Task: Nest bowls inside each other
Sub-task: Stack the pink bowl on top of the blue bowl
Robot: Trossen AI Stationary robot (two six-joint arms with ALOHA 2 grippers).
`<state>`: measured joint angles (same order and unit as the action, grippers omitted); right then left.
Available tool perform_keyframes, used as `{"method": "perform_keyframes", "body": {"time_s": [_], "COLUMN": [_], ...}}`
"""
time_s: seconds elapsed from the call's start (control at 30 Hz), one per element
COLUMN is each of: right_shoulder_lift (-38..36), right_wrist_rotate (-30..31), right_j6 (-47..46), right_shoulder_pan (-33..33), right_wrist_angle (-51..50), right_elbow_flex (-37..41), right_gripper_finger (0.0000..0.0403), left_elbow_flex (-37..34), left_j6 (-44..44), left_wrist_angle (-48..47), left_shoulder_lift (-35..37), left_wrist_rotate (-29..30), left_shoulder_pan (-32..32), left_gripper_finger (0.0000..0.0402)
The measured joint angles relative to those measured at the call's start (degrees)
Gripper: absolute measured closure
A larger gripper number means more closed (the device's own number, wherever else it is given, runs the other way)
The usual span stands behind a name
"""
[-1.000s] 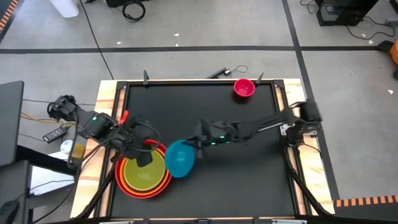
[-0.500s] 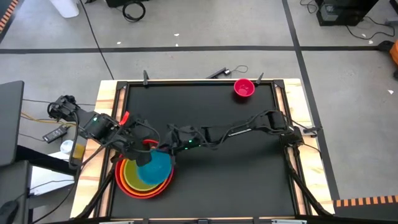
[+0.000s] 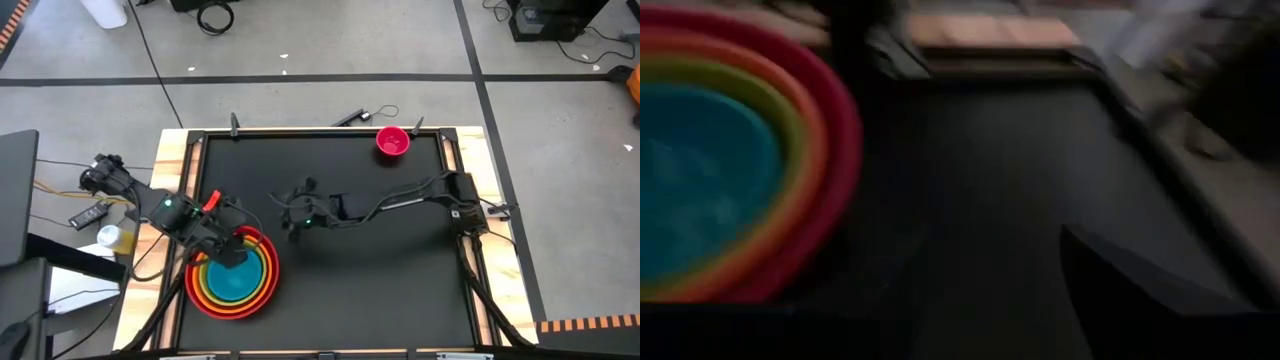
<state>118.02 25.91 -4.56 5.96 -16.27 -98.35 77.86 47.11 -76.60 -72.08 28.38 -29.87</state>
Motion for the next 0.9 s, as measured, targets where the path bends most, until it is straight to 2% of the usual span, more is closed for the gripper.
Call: {"method": "perform_keyframes", "body": {"time_s": [0.17, 0.27, 0.5, 0.67, 0.9], "right_shoulder_lift": [-5.0, -7.6, -11.1, -11.6, -11.2], "right_wrist_rotate": [8.4, 8.5, 5.9, -3.2, -7.6], "right_j6": [-4.1, -6.9, -11.3, -6.2, -3.3], "right_shoulder_pan": [-2.6, -6.5, -19.5, -30.6, -42.7], "right_wrist_angle": [-15.7, -24.1, -41.9, -51.4, -51.0], "right_elbow_flex": [0.0, 0.0, 0.1, 0.1, 6.9], "right_gripper_finger": [0.0182, 0.0188, 0.0194, 0.0195, 0.0203], "left_elbow_flex": [-5.3, -10.1, -21.5, -22.9, -22.5], "left_j6": [2.2, 1.6, -2.3, -2.7, -4.3], "left_wrist_angle": [2.0, 7.7, 20.2, 20.6, 20.7], "left_shoulder_lift": [0.0, 0.0, 0.0, 0.0, 0.1], "left_wrist_rotate": [0.6, 1.9, 0.9, 0.9, 0.9], "left_shoulder_pan": [0.0, 0.0, 2.3, 3.6, 3.2], "left_gripper_finger": [0.0221, 0.0221, 0.0221, 0.0221, 0.0221]}}
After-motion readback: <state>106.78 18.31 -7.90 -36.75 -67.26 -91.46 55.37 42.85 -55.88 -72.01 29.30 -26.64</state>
